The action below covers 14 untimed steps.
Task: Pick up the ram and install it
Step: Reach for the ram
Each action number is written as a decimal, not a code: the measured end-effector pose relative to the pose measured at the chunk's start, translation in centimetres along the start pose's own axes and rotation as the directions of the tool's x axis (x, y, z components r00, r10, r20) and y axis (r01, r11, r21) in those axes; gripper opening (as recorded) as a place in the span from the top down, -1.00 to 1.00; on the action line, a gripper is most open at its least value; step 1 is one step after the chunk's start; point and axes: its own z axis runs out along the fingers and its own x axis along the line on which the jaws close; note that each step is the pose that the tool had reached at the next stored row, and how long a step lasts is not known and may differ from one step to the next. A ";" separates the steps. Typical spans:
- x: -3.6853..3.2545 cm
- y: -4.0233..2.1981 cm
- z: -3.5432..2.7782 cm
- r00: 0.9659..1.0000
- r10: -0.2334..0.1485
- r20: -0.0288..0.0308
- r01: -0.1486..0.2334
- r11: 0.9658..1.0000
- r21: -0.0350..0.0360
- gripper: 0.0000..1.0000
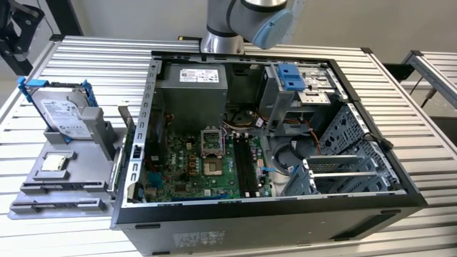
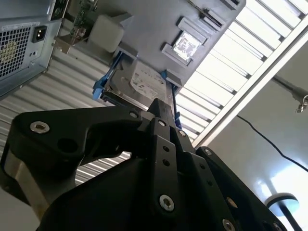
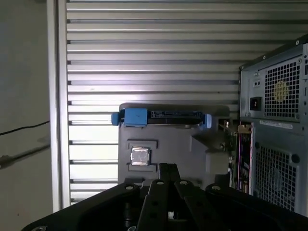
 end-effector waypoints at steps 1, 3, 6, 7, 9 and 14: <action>0.04 -0.24 0.00 1.000 0.000 0.000 0.000 1.000 0.000 1.00; 0.10 -0.70 -0.02 1.000 0.001 0.000 -0.001 1.000 0.000 1.00; 0.21 -1.39 -0.03 1.000 0.002 0.000 -0.002 1.000 0.000 1.00; 0.24 -1.62 -0.03 1.000 0.003 0.000 -0.003 1.000 0.000 1.00; 0.31 -2.06 -0.04 1.000 0.004 0.000 -0.004 1.000 0.000 1.00; 0.50 -3.18 -0.06 1.000 0.005 0.000 -0.005 1.000 0.000 1.00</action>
